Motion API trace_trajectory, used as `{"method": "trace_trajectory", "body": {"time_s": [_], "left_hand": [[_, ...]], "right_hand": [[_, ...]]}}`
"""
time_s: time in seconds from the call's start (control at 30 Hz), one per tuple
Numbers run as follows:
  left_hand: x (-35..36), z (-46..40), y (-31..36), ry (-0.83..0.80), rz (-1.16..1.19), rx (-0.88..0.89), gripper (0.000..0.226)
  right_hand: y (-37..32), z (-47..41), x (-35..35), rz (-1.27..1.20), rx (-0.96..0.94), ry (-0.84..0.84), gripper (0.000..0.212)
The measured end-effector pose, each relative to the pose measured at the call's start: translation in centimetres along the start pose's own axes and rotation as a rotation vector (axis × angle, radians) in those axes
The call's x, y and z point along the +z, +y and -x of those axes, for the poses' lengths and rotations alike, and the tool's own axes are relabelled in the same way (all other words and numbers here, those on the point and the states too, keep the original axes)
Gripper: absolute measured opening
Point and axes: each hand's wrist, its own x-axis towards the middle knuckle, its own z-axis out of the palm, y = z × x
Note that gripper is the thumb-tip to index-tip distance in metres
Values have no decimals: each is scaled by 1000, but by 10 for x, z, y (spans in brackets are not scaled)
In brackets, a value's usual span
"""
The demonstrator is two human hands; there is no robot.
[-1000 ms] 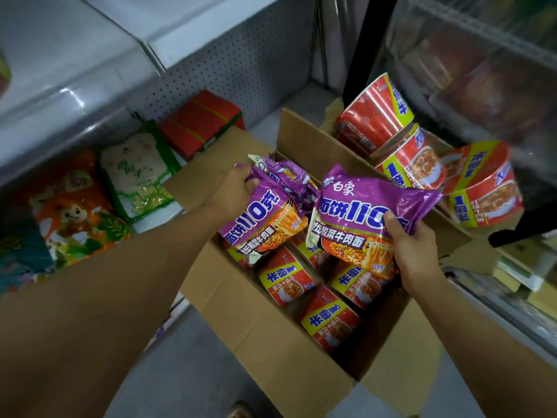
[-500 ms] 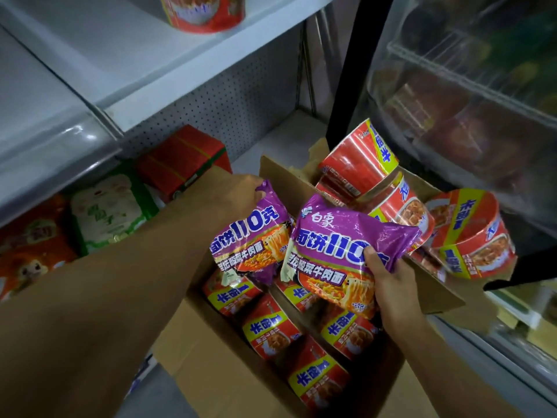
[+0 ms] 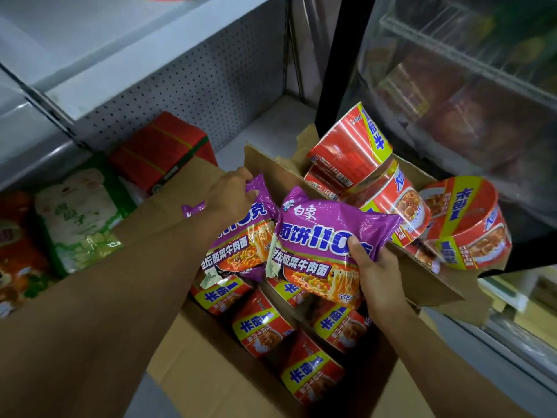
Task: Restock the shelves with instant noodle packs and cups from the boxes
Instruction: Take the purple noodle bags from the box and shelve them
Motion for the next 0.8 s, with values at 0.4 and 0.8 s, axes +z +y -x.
{"method": "trace_trajectory", "body": {"time_s": [0.4,0.8], "left_hand": [[-1,75,-56,206,147,-176,62],[39,79,-83,148,384,-416,68]], "right_hand": [[-4,22,10,3,55,61,28],[9,23,19,15,76,44,36]]}}
